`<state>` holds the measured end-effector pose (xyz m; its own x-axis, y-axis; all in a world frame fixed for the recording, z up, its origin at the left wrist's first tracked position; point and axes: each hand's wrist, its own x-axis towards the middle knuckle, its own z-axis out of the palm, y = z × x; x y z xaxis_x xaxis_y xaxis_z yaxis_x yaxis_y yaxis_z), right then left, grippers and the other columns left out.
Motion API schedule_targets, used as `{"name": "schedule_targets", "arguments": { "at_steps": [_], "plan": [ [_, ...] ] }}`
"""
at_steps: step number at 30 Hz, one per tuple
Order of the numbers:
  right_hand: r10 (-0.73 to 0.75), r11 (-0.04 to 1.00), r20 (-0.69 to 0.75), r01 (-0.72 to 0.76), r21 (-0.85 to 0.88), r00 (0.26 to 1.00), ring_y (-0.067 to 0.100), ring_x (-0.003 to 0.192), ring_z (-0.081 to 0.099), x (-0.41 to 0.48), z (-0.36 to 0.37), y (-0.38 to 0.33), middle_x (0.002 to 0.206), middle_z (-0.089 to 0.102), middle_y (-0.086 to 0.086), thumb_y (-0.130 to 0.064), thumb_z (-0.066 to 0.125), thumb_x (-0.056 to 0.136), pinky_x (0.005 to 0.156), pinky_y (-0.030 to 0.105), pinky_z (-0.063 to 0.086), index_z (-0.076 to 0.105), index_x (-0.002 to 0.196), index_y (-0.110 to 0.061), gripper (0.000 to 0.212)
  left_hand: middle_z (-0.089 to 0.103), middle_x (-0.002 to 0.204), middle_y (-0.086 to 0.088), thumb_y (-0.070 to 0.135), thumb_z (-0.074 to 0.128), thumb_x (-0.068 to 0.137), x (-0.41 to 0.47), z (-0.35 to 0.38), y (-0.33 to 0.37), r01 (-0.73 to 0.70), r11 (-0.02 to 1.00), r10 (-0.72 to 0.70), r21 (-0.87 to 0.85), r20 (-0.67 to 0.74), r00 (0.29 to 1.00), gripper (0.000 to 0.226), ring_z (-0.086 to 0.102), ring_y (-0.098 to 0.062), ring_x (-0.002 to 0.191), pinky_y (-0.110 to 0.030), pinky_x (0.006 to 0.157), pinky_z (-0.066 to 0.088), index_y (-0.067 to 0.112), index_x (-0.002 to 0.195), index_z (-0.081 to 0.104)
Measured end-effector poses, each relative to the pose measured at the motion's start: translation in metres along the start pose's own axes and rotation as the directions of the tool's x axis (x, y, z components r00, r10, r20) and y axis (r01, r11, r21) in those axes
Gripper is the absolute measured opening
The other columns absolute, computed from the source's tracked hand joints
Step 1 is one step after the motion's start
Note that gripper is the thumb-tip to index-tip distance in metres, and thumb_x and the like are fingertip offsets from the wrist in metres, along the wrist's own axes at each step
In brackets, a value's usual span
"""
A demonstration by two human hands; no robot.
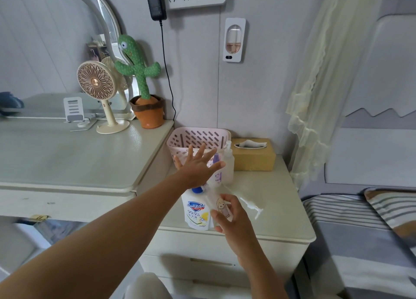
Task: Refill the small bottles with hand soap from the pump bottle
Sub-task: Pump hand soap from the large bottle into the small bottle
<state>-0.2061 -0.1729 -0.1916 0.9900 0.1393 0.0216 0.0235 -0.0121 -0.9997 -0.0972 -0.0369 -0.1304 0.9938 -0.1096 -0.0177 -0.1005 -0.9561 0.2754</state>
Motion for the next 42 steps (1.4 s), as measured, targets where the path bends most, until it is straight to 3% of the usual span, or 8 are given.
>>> {"name": "schedule_targets", "arguments": {
  "at_steps": [23,34,42],
  "plan": [
    [-0.008,0.999,0.018,0.007,0.044,1.0,0.008,0.086,0.062,0.001,-0.003,-0.005,0.11,0.062,0.002,-0.009,0.062,0.088,0.057,0.015,0.05,0.05,0.115,-0.02,0.031,-0.016,0.157,0.007,0.072,0.016,0.086,-0.001,-0.006,0.003,0.024,0.997,-0.019,0.075,-0.059,0.998,0.068,-0.023,-0.025,0.142,-0.063,0.103,-0.02,0.043,0.147,0.006],
    [0.005,1.0,0.003,-0.005,0.001,1.0,0.01,0.096,0.063,0.001,0.002,0.0,0.111,0.061,-0.002,-0.013,0.063,0.088,0.061,0.018,0.053,0.048,0.112,-0.026,0.031,-0.011,0.158,0.007,0.072,0.017,0.086,-0.002,-0.001,0.0,0.026,0.999,-0.025,0.024,-0.022,0.999,0.067,-0.02,-0.025,0.143,-0.064,0.106,-0.017,0.044,0.147,0.011],
    [-0.022,0.999,0.012,0.022,0.025,1.0,0.01,0.095,0.063,0.001,-0.001,-0.002,0.113,0.061,0.003,-0.013,0.063,0.089,0.059,0.015,0.051,0.049,0.117,-0.02,0.032,-0.012,0.158,0.003,0.062,0.021,0.093,-0.009,-0.01,0.008,-0.026,0.999,0.027,0.021,-0.049,0.998,0.064,-0.024,-0.023,0.142,-0.053,0.106,-0.021,0.036,0.15,0.011]
  ]
}}
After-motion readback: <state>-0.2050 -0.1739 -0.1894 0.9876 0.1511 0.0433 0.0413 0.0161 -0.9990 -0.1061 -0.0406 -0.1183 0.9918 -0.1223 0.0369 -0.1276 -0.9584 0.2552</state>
